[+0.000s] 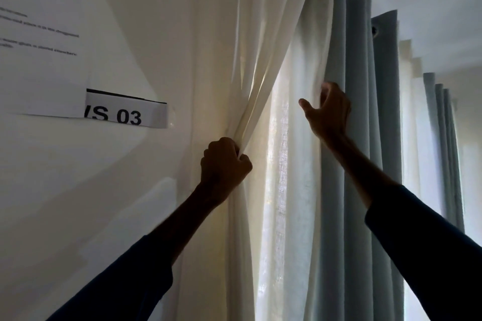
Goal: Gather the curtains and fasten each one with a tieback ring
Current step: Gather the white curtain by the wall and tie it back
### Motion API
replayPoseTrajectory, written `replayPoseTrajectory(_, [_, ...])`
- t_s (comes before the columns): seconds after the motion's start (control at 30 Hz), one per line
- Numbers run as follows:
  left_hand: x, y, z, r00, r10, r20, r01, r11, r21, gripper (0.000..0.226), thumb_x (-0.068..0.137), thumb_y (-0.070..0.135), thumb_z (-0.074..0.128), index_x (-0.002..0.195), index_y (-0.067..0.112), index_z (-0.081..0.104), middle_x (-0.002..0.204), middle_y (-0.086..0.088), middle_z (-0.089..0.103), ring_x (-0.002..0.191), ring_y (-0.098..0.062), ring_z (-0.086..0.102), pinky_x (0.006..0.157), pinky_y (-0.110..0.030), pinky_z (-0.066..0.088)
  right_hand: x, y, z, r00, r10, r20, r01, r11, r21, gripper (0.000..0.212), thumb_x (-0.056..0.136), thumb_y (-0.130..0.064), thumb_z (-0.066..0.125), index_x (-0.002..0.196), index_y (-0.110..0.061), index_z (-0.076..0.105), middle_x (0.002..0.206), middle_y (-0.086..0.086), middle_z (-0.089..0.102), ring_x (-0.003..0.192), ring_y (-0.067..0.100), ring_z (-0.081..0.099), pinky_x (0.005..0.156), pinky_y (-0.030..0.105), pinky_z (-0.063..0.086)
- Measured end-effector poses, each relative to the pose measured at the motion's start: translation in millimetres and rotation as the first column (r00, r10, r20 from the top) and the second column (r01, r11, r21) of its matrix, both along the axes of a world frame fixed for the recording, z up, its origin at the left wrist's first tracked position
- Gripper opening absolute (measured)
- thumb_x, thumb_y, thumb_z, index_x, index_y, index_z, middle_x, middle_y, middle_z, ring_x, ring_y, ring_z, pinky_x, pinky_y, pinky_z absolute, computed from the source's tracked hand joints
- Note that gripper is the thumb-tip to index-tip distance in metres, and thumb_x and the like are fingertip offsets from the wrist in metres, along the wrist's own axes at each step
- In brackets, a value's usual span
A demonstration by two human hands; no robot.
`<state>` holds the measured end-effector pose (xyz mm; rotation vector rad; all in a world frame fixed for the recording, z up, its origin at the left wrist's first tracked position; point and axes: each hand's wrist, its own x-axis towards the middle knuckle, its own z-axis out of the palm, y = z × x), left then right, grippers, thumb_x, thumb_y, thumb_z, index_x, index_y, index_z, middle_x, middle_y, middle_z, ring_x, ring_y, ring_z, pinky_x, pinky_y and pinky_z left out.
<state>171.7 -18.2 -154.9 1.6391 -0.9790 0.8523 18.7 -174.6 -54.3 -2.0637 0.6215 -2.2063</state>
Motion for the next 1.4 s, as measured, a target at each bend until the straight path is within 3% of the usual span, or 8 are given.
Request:
replayPoseTrajectory(0.13, [0,-1,-3,1.000,0.012,0.019,-0.012,1.000,0.012,0.027,0.079,0.025,0.067,0.056,0.015,0.054,0.049,0.006,0.056,0.039,-0.004,0.053,0.044,-0.010,0.033,4,10,13,0.996,-0.082,0.027,0.084,0.991,-0.102,0.035,0.090,-0.023,0.071,0.120,-0.006,0.063,0.108,0.011,0.068,0.103,0.025,0.063,0.092,0.026,0.041])
replayPoseTrajectory(0.37, [-1,8,-1,0.999,-0.033,0.040,0.032,0.999,0.012,0.039,0.078,0.023,0.069,0.049,0.022,0.043,0.041,0.013,0.043,0.034,-0.003,0.045,0.046,-0.011,0.034,11,12,-3,0.998,0.064,0.020,-0.066,0.982,0.177,0.055,0.085,-0.029,0.079,0.127,-0.004,0.054,0.110,0.009,0.069,0.108,0.026,0.062,0.088,0.025,0.036])
replayPoseTrajectory(0.47, [0,10,0,0.999,-0.030,0.045,0.028,0.999,0.026,0.034,0.080,0.024,0.069,0.053,0.019,0.050,0.045,0.009,0.051,0.038,-0.004,0.051,0.048,-0.014,0.042,16,12,-17,0.999,0.049,-0.020,-0.045,0.987,0.157,0.018,0.092,-0.022,0.067,0.089,-0.005,0.065,0.085,0.011,0.066,0.085,0.028,0.063,0.080,0.034,0.036])
replayPoseTrajectory(0.53, [0,11,0,0.998,-0.021,0.052,0.019,0.999,0.037,0.028,0.082,0.024,0.068,0.058,0.015,0.056,0.050,0.005,0.056,0.043,-0.005,0.055,0.054,-0.019,0.051,20,16,-27,1.000,0.001,-0.007,0.000,0.997,0.078,0.044,0.094,-0.016,0.059,0.054,-0.015,0.041,0.051,-0.001,0.041,0.049,0.017,0.044,0.063,0.033,0.032])
replayPoseTrajectory(0.77, [1,7,1,0.999,-0.013,0.035,0.011,0.998,0.054,0.021,0.083,0.029,0.069,0.074,0.010,0.064,0.063,0.005,0.062,0.050,-0.003,0.054,0.050,-0.013,0.040,41,66,-40,0.983,-0.112,-0.145,0.083,0.977,-0.194,0.036,0.105,-0.024,0.046,0.070,-0.018,0.040,0.075,0.016,0.063,0.073,0.038,0.058,0.064,0.034,0.029])
replayPoseTrajectory(0.97, [-10,3,1,0.997,-0.023,0.069,0.021,1.000,0.022,0.025,0.086,0.032,0.071,0.077,0.014,0.056,0.063,0.015,0.047,0.053,0.001,0.045,0.052,-0.009,0.031,37,107,-21,0.992,-0.061,-0.114,0.023,0.952,-0.306,0.042,0.103,-0.024,0.049,0.066,-0.013,0.035,0.056,-0.001,0.034,0.060,0.027,0.033,0.061,0.032,0.023])
replayPoseTrajectory(1.13, [-25,3,-4,0.994,-0.039,0.103,0.036,0.999,0.027,0.021,0.086,0.023,0.069,0.086,0.002,0.066,0.076,-0.006,0.069,0.054,-0.006,0.054,0.051,-0.009,0.038,24,91,-48,0.990,0.052,-0.130,-0.075,0.980,-0.183,0.050,0.103,-0.030,0.053,0.061,-0.003,0.046,0.054,0.011,0.050,0.051,0.025,0.038,0.056,0.032,0.027])
replayPoseTrajectory(1.4, [-45,13,-43,0.956,-0.093,0.280,0.090,0.996,0.023,0.034,0.090,0.023,0.072,0.119,0.009,0.063,0.102,-0.002,0.075,0.083,-0.019,0.074,0.081,-0.015,0.050,19,72,-157,0.962,0.271,-0.025,-0.268,0.959,0.087,0.040,0.093,-0.032,0.066,0.065,-0.003,0.067,0.060,0.010,0.064,0.060,0.018,0.063,0.064,0.041,0.051])
